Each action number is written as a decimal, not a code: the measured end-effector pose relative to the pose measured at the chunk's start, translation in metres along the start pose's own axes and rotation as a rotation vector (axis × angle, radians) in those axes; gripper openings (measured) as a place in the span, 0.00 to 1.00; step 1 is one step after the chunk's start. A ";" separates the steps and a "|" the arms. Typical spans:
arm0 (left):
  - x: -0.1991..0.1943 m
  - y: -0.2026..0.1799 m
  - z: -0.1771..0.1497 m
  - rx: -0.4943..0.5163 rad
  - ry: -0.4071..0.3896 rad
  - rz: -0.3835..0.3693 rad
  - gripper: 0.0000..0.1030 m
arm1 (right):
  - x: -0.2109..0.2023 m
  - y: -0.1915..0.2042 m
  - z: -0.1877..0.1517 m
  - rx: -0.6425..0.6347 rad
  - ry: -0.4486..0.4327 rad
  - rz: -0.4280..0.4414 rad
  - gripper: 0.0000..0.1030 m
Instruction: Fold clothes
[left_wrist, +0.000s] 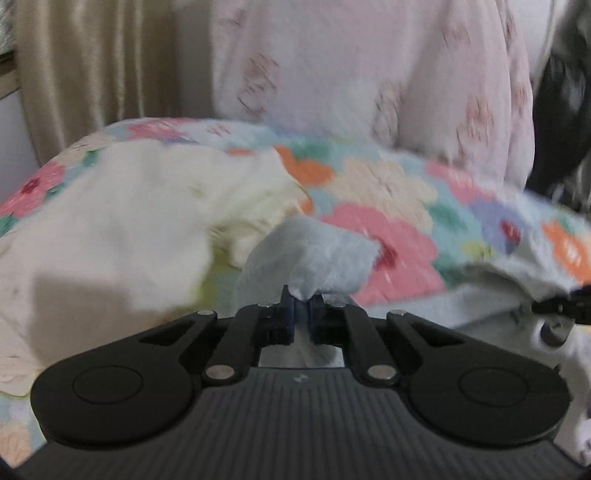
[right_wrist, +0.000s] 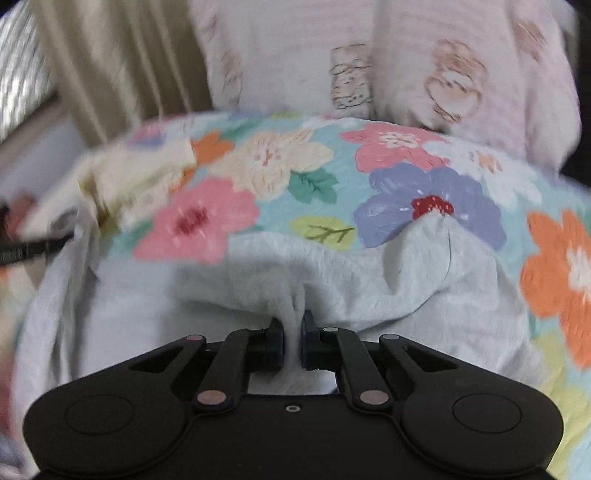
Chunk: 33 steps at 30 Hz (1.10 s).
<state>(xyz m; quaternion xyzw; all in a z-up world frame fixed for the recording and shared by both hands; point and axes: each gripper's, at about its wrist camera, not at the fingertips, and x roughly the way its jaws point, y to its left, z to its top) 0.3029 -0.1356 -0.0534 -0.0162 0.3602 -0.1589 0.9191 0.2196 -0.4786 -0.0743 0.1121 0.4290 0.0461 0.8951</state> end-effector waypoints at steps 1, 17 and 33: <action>-0.006 0.009 0.005 -0.010 -0.022 -0.005 0.06 | -0.003 -0.002 0.002 0.039 -0.006 0.021 0.09; -0.002 0.149 -0.021 -0.379 0.072 0.062 0.15 | -0.015 -0.036 0.066 0.412 -0.342 0.061 0.66; -0.109 0.078 -0.135 -0.193 0.212 -0.117 0.29 | -0.099 0.067 -0.120 0.231 -0.159 0.235 0.66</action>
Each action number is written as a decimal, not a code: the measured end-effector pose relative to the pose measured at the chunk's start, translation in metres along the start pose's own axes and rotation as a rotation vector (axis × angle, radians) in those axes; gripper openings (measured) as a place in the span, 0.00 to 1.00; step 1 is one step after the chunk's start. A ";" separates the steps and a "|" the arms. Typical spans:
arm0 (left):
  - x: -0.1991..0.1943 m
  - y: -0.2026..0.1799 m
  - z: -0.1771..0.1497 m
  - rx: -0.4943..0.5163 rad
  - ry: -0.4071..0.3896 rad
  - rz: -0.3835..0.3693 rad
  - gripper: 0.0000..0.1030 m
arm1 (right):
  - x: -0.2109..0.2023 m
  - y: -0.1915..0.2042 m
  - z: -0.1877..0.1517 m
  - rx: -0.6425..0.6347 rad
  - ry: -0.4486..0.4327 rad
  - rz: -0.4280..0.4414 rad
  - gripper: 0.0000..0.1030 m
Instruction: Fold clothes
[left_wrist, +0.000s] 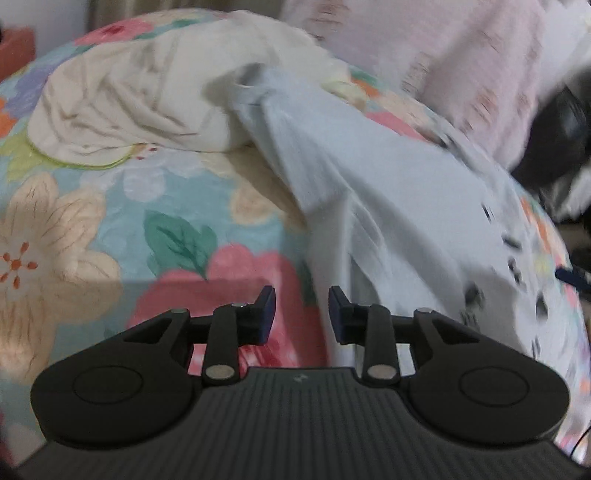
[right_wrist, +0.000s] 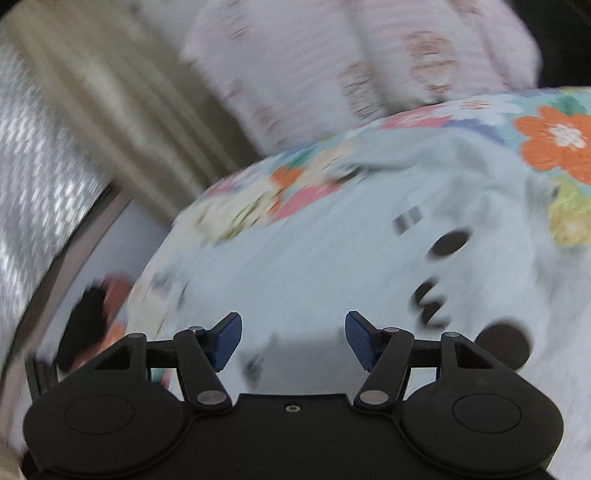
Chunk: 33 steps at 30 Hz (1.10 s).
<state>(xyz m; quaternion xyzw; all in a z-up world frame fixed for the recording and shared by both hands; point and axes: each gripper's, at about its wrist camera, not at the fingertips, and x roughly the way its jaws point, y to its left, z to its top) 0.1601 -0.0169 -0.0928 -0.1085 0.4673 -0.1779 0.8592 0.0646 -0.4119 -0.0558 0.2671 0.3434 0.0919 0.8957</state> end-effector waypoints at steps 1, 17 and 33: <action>-0.004 -0.001 -0.008 -0.010 0.007 -0.026 0.30 | -0.001 0.010 -0.009 -0.029 0.009 0.004 0.66; -0.010 -0.021 -0.089 0.082 0.219 -0.012 0.64 | -0.018 0.068 -0.162 -0.245 0.173 -0.074 0.66; -0.079 -0.021 -0.148 0.132 0.106 0.315 0.07 | -0.065 0.025 -0.179 -0.192 0.145 -0.286 0.66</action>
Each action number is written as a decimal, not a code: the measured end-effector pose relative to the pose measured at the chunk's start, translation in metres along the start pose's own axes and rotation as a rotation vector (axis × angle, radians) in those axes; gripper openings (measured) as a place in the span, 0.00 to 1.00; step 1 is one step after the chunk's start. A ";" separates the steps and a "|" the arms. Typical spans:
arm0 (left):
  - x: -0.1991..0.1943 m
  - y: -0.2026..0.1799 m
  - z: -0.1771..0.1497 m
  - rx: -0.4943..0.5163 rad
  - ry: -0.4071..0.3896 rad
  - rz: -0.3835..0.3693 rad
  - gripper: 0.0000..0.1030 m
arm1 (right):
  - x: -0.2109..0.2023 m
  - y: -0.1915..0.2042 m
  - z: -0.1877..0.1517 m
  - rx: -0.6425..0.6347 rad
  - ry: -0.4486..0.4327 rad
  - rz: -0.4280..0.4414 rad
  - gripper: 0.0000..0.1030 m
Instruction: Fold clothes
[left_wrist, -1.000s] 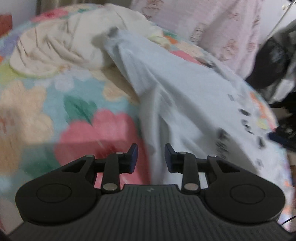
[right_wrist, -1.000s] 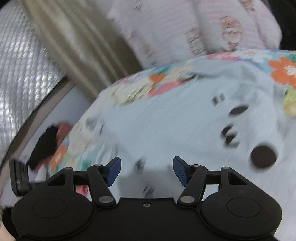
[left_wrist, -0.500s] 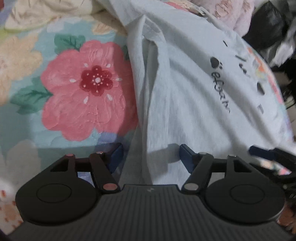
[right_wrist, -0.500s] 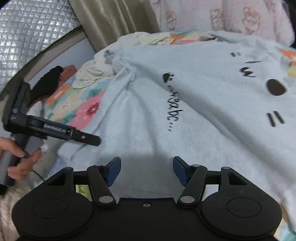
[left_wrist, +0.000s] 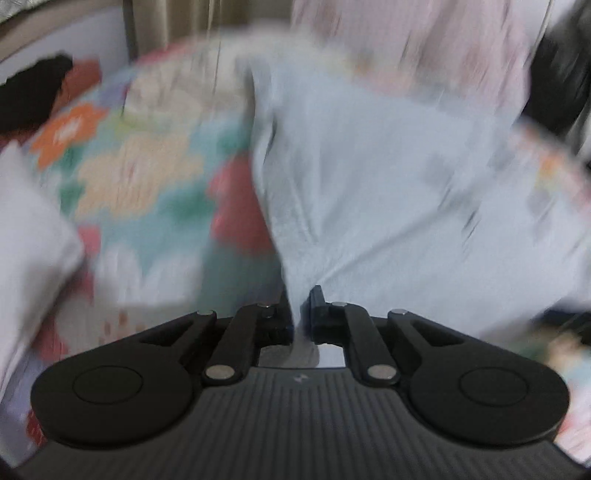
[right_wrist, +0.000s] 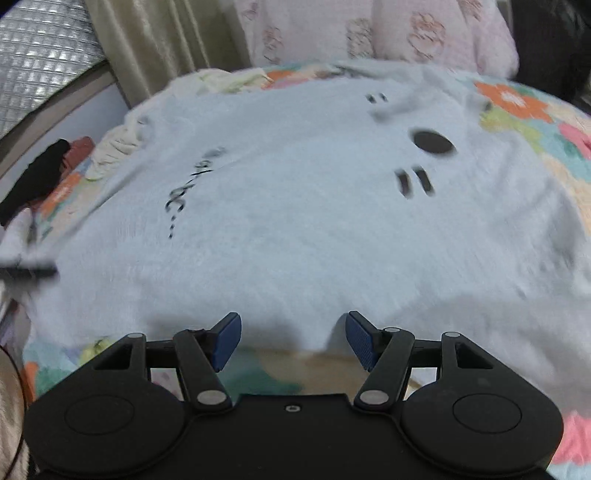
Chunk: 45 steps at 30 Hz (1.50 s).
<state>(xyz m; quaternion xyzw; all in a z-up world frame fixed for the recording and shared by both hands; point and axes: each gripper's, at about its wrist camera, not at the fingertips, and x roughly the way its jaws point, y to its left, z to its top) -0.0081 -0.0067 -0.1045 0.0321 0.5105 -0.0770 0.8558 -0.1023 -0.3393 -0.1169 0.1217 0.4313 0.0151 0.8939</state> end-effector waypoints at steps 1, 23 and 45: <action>0.009 -0.002 -0.001 0.012 0.029 0.018 0.07 | -0.002 -0.003 -0.003 0.005 0.002 -0.007 0.66; -0.034 -0.017 0.001 0.076 -0.162 -0.005 0.40 | -0.091 -0.112 -0.024 -0.013 -0.158 -0.365 0.66; -0.026 -0.160 -0.003 0.303 -0.168 -0.113 0.47 | -0.122 -0.170 -0.051 0.219 -0.047 -0.276 0.03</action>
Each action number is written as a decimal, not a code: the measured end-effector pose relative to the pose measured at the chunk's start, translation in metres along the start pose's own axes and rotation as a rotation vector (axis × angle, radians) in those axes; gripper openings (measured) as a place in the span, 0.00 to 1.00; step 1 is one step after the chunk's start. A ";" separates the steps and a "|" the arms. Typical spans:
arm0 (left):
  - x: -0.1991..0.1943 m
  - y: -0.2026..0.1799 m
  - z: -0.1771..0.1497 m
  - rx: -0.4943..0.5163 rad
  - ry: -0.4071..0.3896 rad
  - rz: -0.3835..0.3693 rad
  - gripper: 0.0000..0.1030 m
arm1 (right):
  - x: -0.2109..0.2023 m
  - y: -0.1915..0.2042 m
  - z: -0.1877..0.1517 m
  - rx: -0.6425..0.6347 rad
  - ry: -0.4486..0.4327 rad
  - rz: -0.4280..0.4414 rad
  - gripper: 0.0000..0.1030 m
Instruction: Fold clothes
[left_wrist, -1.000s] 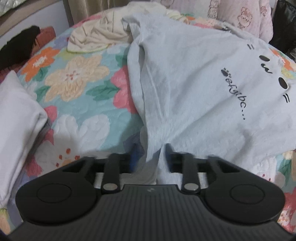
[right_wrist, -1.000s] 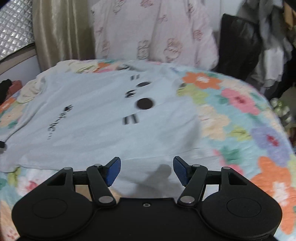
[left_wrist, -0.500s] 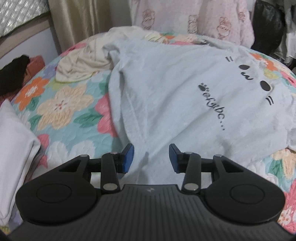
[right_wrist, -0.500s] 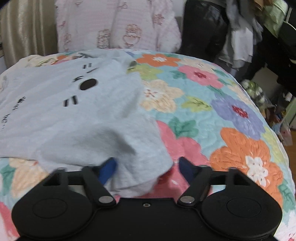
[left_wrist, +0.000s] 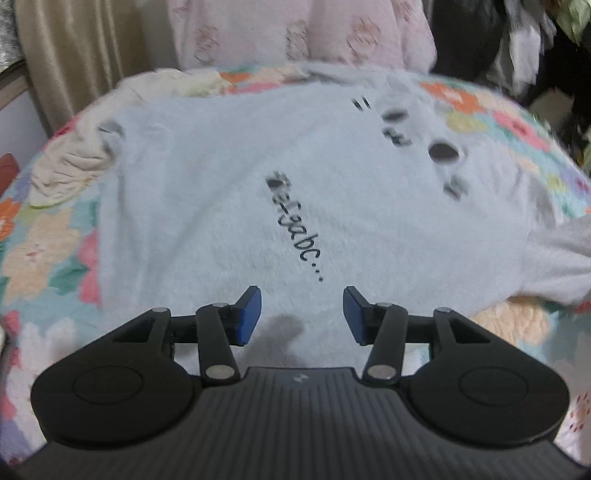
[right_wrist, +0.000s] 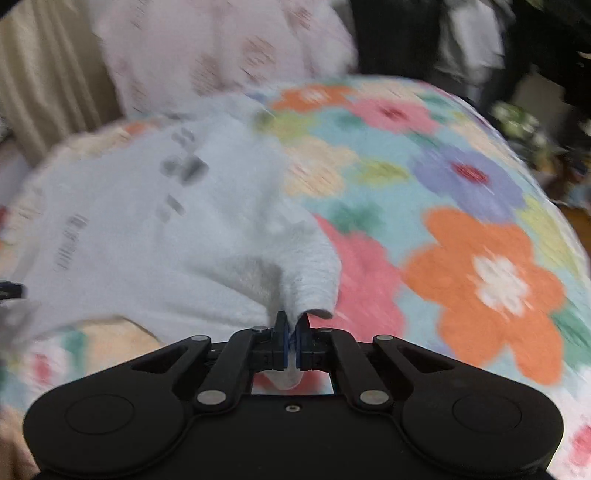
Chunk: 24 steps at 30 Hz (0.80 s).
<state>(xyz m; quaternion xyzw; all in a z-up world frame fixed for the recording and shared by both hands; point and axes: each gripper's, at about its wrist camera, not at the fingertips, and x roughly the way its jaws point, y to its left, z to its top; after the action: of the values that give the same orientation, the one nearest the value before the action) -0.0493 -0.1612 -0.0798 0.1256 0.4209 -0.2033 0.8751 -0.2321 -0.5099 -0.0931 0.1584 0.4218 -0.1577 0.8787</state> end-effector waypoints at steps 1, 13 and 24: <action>0.005 -0.006 -0.006 0.033 0.021 0.017 0.47 | 0.007 -0.004 -0.005 0.029 0.032 0.005 0.03; 0.003 0.018 -0.032 0.011 0.140 0.149 0.57 | -0.017 -0.020 -0.012 0.123 0.030 0.052 0.03; -0.010 0.057 -0.043 0.026 0.171 0.219 0.63 | -0.025 0.013 0.004 -0.033 -0.025 -0.082 0.03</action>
<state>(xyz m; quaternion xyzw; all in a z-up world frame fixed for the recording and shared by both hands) -0.0583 -0.0915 -0.0955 0.1989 0.4748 -0.1003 0.8514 -0.2391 -0.4965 -0.0692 0.1247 0.4196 -0.1883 0.8792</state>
